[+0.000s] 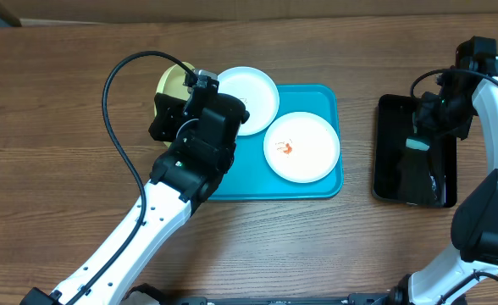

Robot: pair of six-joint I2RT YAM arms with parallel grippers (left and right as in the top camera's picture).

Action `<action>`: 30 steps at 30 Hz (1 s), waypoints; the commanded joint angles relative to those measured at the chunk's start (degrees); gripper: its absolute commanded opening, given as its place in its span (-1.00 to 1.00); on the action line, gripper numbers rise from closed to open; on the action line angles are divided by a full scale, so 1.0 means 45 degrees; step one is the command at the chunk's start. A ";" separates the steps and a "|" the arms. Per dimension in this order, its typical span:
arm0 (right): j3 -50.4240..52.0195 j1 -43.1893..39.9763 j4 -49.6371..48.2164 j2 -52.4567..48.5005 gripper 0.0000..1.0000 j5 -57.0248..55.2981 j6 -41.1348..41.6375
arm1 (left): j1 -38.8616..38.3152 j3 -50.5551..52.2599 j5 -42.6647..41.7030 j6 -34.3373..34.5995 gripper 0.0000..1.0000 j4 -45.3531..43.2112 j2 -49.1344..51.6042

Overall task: Clean dirty plates on tray and stack at the side
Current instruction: 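Carry the yellow plate with the left gripper to the table's left side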

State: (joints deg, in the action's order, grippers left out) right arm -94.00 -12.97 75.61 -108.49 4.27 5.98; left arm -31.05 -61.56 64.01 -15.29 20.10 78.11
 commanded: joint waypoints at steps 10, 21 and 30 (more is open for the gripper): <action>0.0044 0.0029 -0.0053 0.0267 -0.93 0.0073 -0.0102 | 0.1423 -0.0340 -0.6115 0.2909 -0.92 0.2361 -0.0131; 0.0044 0.0029 -0.0010 0.0267 -0.93 0.0073 -0.0102 | 0.7407 -0.0340 -1.4819 0.4741 -0.92 0.3249 0.0000; 0.0044 0.0029 0.0131 0.0267 -0.93 0.0073 -0.0102 | 1.0137 -0.0335 -1.5227 0.4901 -0.92 0.3045 0.2045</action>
State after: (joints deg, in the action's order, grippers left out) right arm -93.97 -12.99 76.16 -108.49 4.25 5.93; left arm 12.19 -61.89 -1.17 4.71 34.28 83.96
